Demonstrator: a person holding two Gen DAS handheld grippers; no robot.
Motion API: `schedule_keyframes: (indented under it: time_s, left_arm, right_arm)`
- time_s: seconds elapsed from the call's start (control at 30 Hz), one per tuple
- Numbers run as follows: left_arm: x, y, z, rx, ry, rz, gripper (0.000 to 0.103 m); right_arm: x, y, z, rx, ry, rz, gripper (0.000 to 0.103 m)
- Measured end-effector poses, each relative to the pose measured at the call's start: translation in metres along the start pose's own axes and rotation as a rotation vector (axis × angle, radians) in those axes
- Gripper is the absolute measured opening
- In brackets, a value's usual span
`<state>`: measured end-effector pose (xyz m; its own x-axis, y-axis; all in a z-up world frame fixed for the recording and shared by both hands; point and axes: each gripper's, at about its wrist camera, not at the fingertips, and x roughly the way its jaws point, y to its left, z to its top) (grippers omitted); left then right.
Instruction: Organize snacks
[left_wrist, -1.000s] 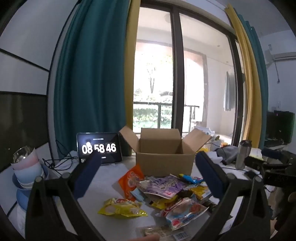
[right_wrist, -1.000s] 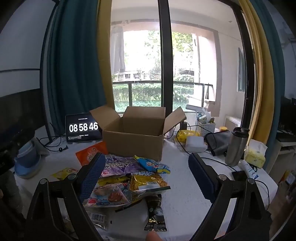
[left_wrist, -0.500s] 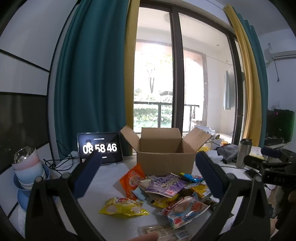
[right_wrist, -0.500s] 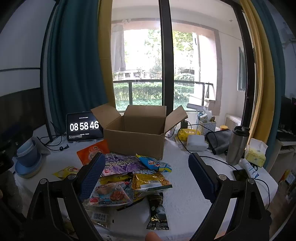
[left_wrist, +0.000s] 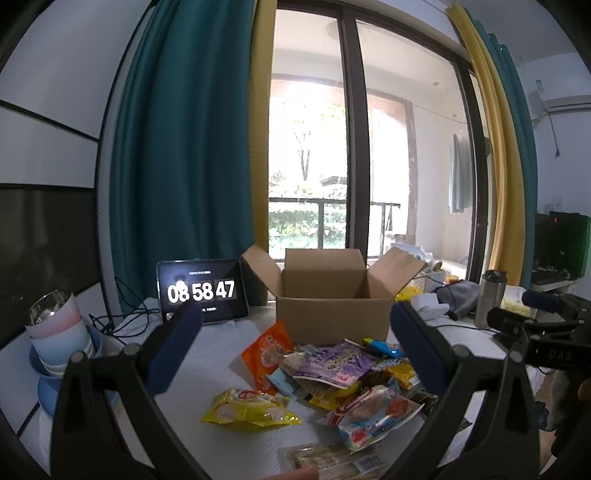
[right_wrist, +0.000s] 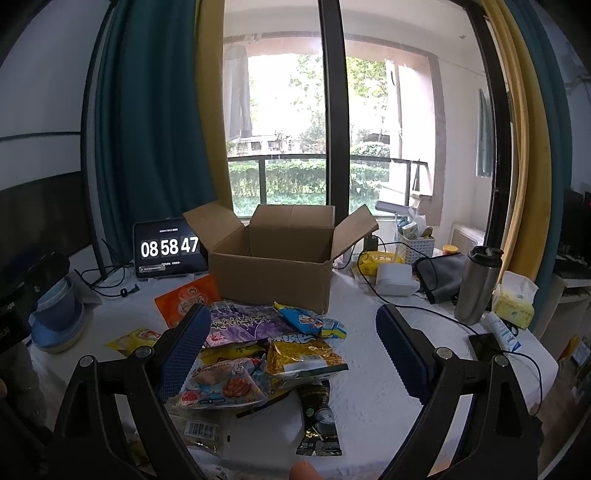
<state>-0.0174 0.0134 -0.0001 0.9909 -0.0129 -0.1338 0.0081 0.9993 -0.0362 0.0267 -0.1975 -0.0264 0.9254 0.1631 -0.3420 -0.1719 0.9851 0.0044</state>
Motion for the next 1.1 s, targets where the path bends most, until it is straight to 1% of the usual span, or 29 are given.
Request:
schedule_keyframes:
  time_s: [1.1]
  left_arm:
    - [-0.0004, -0.0023, -0.0011, 0.002, -0.002, -0.002, 0.103]
  right_arm:
    - [0.0063, -0.0011, -0.0045, 0.004, 0.017, 0.005, 0.094]
